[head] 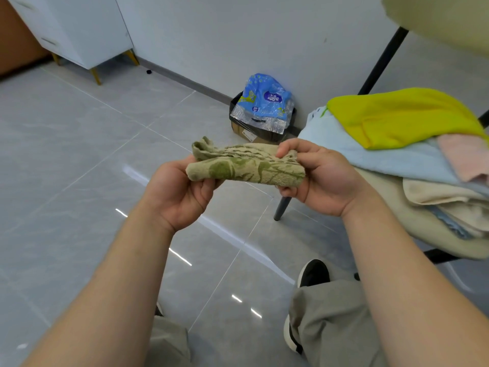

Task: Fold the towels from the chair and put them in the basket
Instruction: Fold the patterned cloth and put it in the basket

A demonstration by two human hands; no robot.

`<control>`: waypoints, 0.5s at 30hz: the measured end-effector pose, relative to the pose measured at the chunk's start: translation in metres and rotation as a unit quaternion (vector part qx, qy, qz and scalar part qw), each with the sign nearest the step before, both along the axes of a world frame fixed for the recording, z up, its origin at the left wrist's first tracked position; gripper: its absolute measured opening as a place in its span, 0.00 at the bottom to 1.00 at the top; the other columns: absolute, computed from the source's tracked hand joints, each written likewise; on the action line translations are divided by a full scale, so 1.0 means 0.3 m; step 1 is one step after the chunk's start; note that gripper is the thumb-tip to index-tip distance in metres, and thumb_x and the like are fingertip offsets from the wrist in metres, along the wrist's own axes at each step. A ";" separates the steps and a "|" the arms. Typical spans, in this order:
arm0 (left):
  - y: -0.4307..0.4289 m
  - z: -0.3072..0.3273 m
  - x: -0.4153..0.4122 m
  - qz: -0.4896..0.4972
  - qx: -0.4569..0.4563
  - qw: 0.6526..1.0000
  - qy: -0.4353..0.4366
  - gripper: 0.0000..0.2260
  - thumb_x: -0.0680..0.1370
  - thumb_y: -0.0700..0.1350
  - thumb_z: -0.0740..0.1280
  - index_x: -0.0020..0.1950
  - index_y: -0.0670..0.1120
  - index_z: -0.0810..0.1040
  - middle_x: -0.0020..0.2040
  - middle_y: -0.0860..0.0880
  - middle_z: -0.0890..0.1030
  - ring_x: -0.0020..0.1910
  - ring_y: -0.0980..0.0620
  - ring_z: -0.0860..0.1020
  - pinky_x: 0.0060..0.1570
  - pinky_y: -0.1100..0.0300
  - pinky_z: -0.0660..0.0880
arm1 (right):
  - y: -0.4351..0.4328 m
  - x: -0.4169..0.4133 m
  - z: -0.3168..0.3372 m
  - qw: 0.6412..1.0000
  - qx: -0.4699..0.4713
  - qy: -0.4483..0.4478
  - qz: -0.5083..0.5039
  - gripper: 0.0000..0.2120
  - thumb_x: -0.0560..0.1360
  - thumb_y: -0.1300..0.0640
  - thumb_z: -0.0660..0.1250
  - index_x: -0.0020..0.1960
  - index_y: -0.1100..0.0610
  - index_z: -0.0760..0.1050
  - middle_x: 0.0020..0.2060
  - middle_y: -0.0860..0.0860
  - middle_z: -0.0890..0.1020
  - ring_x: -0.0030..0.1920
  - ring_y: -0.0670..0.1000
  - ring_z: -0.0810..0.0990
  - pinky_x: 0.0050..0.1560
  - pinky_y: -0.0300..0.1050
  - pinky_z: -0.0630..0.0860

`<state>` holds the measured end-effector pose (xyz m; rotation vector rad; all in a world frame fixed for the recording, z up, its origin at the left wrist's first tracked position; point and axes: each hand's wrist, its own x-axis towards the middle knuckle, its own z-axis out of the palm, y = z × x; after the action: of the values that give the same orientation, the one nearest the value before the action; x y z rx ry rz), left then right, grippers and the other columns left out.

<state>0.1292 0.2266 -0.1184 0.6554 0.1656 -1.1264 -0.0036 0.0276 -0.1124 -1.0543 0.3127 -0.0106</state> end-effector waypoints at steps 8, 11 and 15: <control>-0.022 -0.032 -0.023 -0.073 0.216 0.951 -0.209 0.13 0.79 0.51 0.67 0.39 0.43 0.77 0.40 0.41 0.83 0.35 0.47 0.83 0.32 0.59 0.80 | 0.015 0.014 -0.040 0.978 -0.179 0.110 0.011 0.14 0.80 0.50 0.66 0.38 0.56 0.74 0.34 0.51 0.78 0.31 0.52 0.77 0.32 0.46 0.78; -0.028 -0.051 -0.026 -0.078 0.237 0.938 -0.241 0.05 0.75 0.36 0.67 0.40 0.43 0.78 0.41 0.40 0.82 0.37 0.47 0.82 0.36 0.59 0.80 | 0.024 0.016 -0.063 0.971 -0.211 0.114 -0.002 0.10 0.77 0.55 0.71 0.39 0.54 0.74 0.33 0.51 0.80 0.31 0.50 0.78 0.34 0.47 0.79; -0.025 -0.046 -0.017 -0.059 0.219 0.950 -0.213 0.10 0.75 0.30 0.62 0.40 0.45 0.74 0.40 0.46 0.78 0.34 0.49 0.80 0.30 0.62 0.78 | 0.019 0.015 -0.063 0.972 -0.207 0.108 -0.024 0.08 0.75 0.59 0.73 0.43 0.54 0.73 0.35 0.52 0.80 0.31 0.49 0.79 0.31 0.46 0.78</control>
<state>0.1242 0.2192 -0.1323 1.3045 0.0031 -1.0418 0.0009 0.0334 -0.1311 -1.4664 0.5486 -0.0052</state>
